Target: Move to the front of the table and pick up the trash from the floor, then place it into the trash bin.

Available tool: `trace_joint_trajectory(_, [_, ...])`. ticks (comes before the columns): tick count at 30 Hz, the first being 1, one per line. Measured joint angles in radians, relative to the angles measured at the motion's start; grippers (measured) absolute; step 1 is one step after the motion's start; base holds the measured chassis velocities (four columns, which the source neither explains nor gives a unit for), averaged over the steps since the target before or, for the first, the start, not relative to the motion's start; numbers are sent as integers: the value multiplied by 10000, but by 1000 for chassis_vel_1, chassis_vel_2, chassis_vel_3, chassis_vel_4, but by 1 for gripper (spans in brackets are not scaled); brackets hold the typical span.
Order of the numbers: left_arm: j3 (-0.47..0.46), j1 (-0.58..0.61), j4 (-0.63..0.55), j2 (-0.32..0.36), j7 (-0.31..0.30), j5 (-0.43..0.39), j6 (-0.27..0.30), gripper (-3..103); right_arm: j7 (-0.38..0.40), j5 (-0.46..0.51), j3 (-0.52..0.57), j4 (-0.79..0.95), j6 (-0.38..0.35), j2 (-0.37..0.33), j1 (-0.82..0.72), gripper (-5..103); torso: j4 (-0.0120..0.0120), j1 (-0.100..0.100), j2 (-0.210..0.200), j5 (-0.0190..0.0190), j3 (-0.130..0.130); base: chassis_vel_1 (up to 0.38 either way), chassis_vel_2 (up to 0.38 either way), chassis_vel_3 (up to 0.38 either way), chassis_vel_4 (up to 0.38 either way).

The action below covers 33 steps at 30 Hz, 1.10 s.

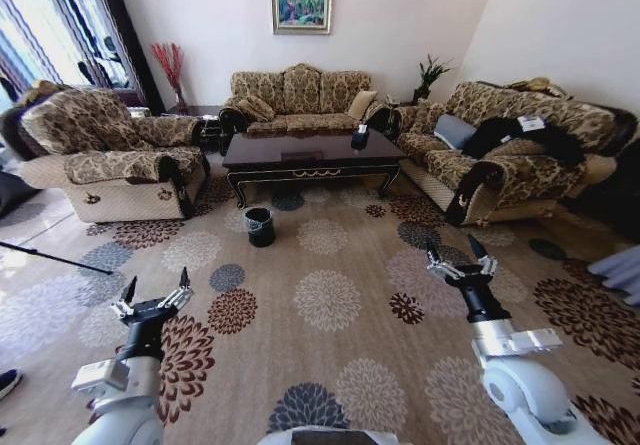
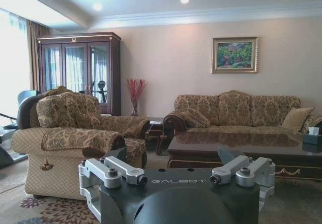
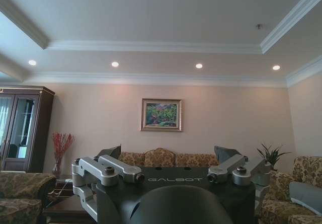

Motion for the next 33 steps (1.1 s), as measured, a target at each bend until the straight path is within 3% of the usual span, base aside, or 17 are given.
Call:
trace_joint_trajectory(9, [0,0,0,0,0,0,0,100,0,0,0,0,0,0,0,100,0,155,359,0,204,0,0,0,0])
trace_joint_trajectory(33, [0,0,0,0,0,0,0,100,0,0,0,0,0,0,0,100,0,129,307,0,179,0,0,0,0])
